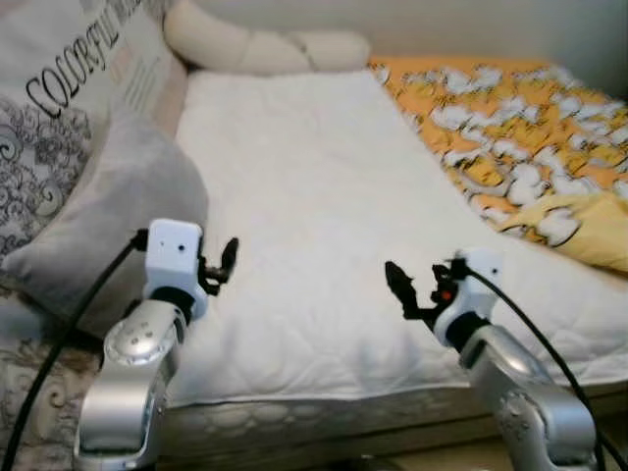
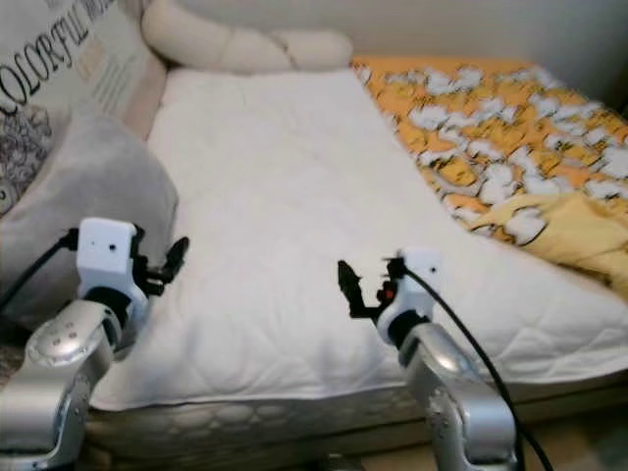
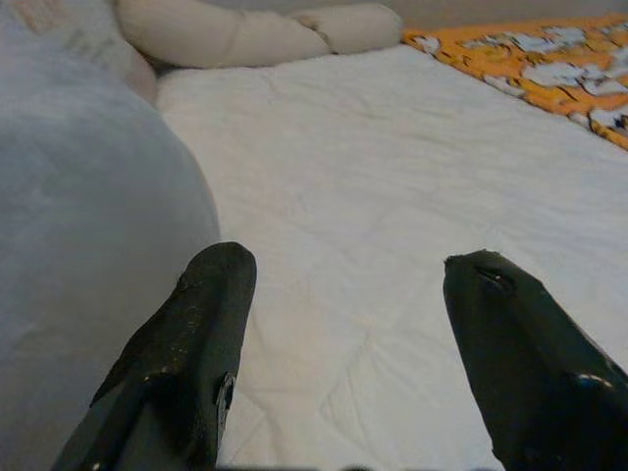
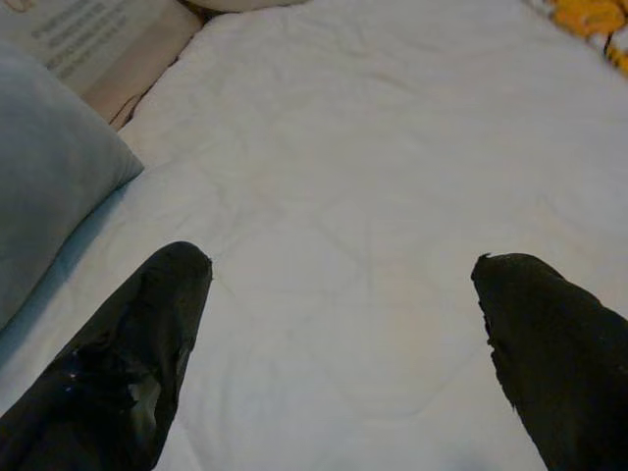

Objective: Clean up the room

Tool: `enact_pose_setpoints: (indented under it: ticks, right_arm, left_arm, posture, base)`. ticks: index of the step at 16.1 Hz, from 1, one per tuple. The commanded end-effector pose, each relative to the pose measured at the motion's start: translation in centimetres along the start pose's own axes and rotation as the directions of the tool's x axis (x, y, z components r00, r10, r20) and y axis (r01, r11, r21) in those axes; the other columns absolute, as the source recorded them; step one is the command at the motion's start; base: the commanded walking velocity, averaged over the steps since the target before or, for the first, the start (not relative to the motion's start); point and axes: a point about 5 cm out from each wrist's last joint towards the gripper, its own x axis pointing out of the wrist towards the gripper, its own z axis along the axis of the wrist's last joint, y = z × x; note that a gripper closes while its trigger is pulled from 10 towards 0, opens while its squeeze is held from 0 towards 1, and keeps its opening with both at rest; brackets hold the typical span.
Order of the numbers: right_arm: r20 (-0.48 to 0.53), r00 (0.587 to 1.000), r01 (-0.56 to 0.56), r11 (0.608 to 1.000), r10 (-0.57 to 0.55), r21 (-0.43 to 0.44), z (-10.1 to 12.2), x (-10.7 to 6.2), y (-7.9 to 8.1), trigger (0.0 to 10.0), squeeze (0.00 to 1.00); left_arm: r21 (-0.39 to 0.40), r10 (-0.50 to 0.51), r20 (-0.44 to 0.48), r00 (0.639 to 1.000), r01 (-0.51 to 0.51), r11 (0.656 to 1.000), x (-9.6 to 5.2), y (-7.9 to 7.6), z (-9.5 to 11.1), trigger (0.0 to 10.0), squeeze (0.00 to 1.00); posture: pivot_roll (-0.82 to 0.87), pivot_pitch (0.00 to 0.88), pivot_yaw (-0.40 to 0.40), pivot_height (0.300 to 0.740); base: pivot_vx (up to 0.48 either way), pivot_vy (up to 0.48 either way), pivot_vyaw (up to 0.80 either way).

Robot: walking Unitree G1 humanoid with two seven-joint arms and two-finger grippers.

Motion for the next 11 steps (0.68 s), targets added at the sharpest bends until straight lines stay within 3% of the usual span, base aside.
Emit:
enact_pose_setpoints:
  ticks: [1,4,7,11]
  right_arm:
    - [0.014,1.0,0.01,0.999,-0.009,-0.048,0.3,0.4,-0.1,10.0,0.0]
    - [0.038,0.999,0.02,0.993,-0.015,-0.119,0.4,0.8,0.3,10.0,0.0]
    - [0.031,0.999,-0.02,0.997,0.022,-0.07,0.4,0.7,0.4,10.0,0.0]
    - [0.027,0.999,-0.017,0.997,0.019,-0.075,0.1,0.5,0.3,10.0,0.0]
  left_arm:
    - [0.024,0.032,-0.014,0.999,-0.032,0.999,0.1,0.2,-0.2,10.0,0.0]
    - [0.04,0.064,-0.028,0.998,-0.063,0.997,0.1,0.2,-0.4,10.0,0.0]
    - [0.054,0.049,-0.028,0.998,-0.047,0.997,0.0,-0.3,-0.5,10.0,0.0]
    - [0.027,0.076,-0.054,0.996,-0.075,0.997,-0.3,-0.1,-1.2,10.0,0.0]
  posture:
    - [-0.07,0.0,-0.051,0.74]
    - [-0.08,0.0,-0.037,0.74]
    - [-0.07,0.0,-0.043,0.74]
    - [-0.08,0.0,-0.032,0.74]
  base:
    - [0.0,-0.285,0.0]
    - [0.0,-0.284,0.0]
    - [0.0,-0.282,0.0]
    - [0.0,-0.3,0.0]
